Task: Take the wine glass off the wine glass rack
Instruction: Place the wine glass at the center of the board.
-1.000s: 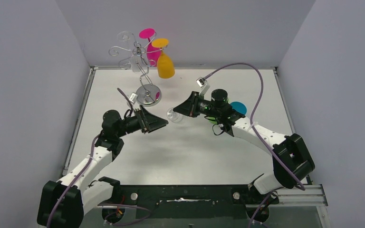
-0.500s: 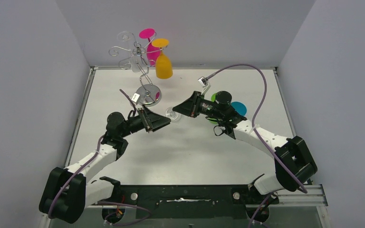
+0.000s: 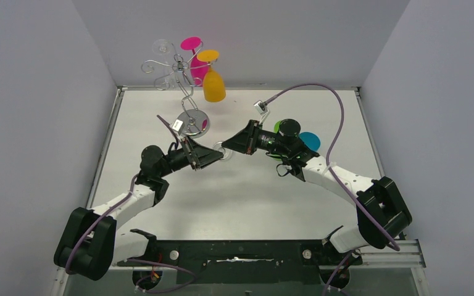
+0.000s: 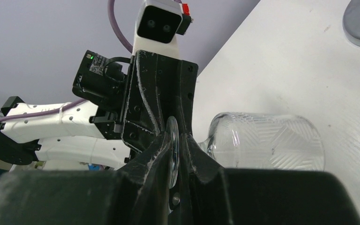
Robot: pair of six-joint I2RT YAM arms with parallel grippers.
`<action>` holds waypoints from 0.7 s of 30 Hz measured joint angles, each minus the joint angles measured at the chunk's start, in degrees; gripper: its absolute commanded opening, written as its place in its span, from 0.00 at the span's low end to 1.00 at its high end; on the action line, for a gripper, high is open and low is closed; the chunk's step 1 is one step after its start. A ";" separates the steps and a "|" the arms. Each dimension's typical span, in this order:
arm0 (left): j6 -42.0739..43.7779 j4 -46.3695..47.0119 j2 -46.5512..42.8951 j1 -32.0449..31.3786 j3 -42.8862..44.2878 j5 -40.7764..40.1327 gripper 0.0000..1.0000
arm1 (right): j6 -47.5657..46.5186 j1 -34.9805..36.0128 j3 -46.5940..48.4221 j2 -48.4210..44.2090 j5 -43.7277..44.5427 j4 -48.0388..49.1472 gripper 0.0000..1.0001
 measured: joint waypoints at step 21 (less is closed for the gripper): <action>48.70 -44.15 -5.20 -9.90 11.93 -0.85 0.00 | -4.07 -16.26 0.11 -7.34 -0.52 -12.85 0.61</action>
